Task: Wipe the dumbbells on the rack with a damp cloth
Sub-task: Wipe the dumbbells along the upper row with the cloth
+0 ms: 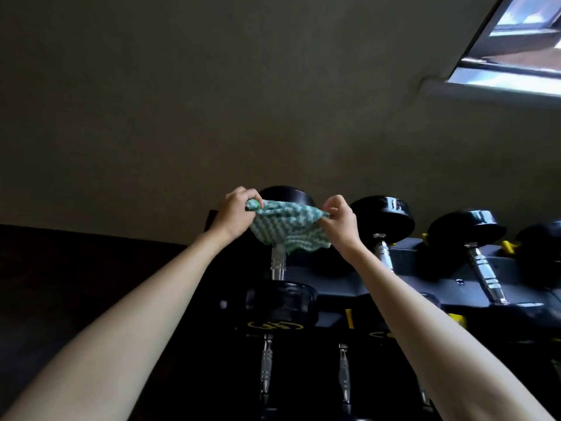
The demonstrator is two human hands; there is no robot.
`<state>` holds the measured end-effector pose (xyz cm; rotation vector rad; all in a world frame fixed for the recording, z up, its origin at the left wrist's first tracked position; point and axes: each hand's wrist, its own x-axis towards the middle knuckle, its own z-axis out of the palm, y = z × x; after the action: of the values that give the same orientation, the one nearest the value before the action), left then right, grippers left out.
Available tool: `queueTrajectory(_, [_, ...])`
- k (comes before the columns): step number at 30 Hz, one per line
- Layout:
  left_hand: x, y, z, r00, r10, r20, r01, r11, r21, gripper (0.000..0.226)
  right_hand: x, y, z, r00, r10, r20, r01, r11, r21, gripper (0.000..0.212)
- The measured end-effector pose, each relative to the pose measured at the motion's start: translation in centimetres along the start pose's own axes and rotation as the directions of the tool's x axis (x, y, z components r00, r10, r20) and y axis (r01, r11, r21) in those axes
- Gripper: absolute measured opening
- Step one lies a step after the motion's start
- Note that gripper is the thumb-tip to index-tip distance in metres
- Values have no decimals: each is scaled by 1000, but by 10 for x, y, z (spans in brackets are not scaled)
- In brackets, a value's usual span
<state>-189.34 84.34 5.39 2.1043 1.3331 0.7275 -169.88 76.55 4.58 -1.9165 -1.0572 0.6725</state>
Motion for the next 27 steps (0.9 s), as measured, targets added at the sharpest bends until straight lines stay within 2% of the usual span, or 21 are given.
queueTrajectory(3, [1, -17, 14, 999, -31, 6, 30, 995, 98, 26, -2, 13, 16, 992, 25, -122, -42, 989, -144, 11])
queueTrajectory(8, [-2, -26, 34, 997, -71, -38, 77, 977, 197, 25, 3, 26, 46, 957, 185, -225, -244, 931, -270, 19])
queueTrajectory(12, [-4, -32, 44, 994, 39, -98, -13, 968, 252, 18, 10, 31, 62, 926, 356, -129, -363, 931, -38, 15])
queueTrajectory(13, [-5, -34, 46, 995, 53, -85, -29, 963, 267, 24, 10, 33, 63, 917, 385, -103, -381, 923, 62, 13])
queueTrajectory(14, [-7, -38, 49, 995, 68, -74, -46, 960, 275, 32, 11, 36, 64, 908, 414, -62, -395, 896, 206, 11])
queueTrajectory(16, [-9, -39, 54, 995, 47, -87, -25, 972, 233, 42, 9, 39, 64, 872, 479, 101, -460, 731, 503, 7])
queueTrajectory(17, [-10, -37, 56, 994, 5, -113, 16, 983, 185, 46, 9, 42, 65, 861, 473, 188, -488, 664, 566, 6])
queueTrajectory(18, [-9, -35, 60, 989, -45, -141, 64, 989, 131, 50, 10, 44, 65, 858, 444, 259, -509, 661, 552, 13])
queueTrajectory(20, [-8, -24, 65, 973, -168, -162, 175, 984, 34, 50, 11, 46, 68, 855, 379, 355, -511, 730, 454, 29])
queueTrajectory(22, [-7, -14, 70, 941, -322, -107, 322, 947, -22, 43, 11, 47, 72, 858, 337, 388, -492, 757, 430, 22])
queueTrajectory(24, [-7, -8, 76, 866, -500, -25, 493, 860, -133, 44, 13, 50, 75, 862, 326, 387, -475, 786, 396, 14])
queueTrajectory(25, [-6, -8, 79, 813, -580, 56, 575, 785, -231, 47, 14, 51, 76, 863, 334, 380, -473, 798, 373, 12])
queueTrajectory(27, [0, -11, 84, 726, -651, 220, 679, 631, -375, 49, 18, 52, 76, 858, 360, 366, -485, 801, 350, 7])
